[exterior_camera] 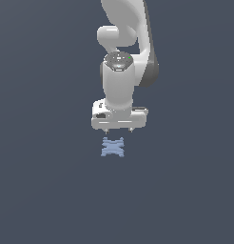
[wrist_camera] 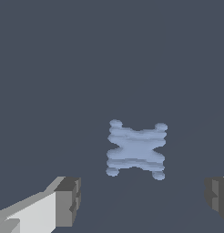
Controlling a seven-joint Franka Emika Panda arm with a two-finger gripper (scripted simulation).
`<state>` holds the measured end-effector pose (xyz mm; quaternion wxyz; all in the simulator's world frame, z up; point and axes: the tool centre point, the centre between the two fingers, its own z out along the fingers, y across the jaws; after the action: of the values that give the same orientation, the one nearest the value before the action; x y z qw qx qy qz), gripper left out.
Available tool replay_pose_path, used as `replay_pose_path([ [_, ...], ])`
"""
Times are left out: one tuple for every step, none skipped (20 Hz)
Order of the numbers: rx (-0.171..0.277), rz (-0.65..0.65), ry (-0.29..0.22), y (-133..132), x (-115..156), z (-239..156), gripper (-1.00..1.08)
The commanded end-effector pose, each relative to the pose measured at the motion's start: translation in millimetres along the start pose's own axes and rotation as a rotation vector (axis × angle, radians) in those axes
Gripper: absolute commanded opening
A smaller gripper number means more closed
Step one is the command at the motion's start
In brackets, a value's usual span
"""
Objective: Pick up the object and move it to a goal position.
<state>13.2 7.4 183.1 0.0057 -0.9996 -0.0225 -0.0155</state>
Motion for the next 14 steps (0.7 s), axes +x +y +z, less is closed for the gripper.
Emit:
replay_pose_path([
  [-0.001,-0.016,-0.001,0.6,0.0,1.3,1.00],
  [-0.001,-0.026,-0.001,0.9,-0.1,2.1,1.00],
  [-0.002,-0.037,-0.001,1.2,-0.1,3.1,1.00],
  [-0.003,-0.049,-0.002,1.6,-0.2,4.1,1.00],
  [-0.003,-0.063,-0.002,2.0,-0.3,5.3,1.00],
  [-0.004,-0.077,-0.003,2.5,-0.4,6.6,1.00],
  [-0.005,-0.094,-0.004,3.0,-0.5,8.0,1.00],
  [-0.006,-0.111,-0.005,3.5,-0.6,9.5,1.00],
  [-0.007,-0.130,-0.005,4.1,-0.7,11.0,1.00],
  [-0.007,-0.150,-0.006,4.6,-0.9,12.7,1.00],
  [-0.008,-0.171,-0.007,5.3,-1.0,14.6,1.00],
  [-0.009,-0.194,-0.008,5.9,-1.2,16.5,1.00],
  [-0.010,-0.218,-0.009,6.6,-1.3,18.5,1.00],
  [-0.011,-0.243,-0.010,7.3,-1.5,20.7,1.00],
])
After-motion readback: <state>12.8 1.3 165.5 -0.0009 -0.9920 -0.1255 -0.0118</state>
